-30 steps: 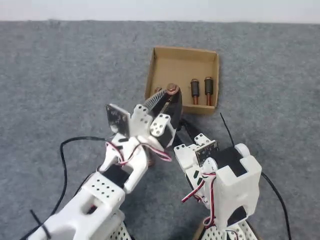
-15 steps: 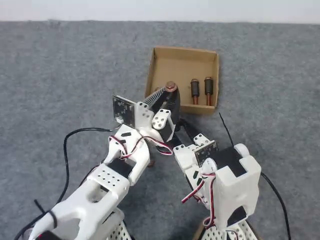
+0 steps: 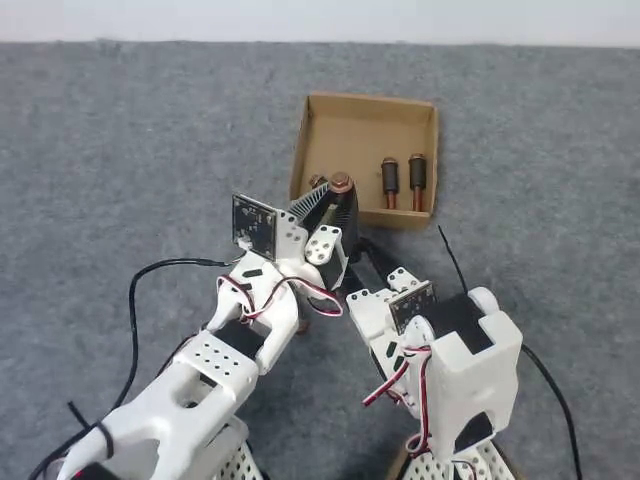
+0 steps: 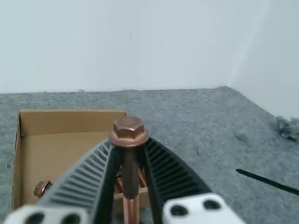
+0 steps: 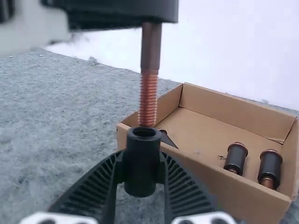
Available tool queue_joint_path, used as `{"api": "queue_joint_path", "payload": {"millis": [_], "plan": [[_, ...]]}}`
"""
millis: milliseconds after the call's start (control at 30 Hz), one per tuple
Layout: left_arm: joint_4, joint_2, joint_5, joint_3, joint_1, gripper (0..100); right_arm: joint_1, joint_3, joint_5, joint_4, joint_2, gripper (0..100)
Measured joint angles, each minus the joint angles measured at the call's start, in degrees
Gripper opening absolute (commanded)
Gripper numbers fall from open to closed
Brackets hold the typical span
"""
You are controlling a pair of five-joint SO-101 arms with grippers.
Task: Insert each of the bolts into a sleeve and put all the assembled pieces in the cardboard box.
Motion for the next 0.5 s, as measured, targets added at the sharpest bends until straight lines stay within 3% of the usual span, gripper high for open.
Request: {"api": "queue_joint_path", "payload": {"millis": [300, 500], "plan": [[6.3, -0.4, 0.0, 0.0, 0.3, 1, -0.1, 0.0, 0.2, 0.0, 0.0, 0.6], [6.4, -0.8, 0.0, 1.1, 0.4, 1, -0.1, 0.0, 0.2, 0.0, 0.0, 0.6]]}}
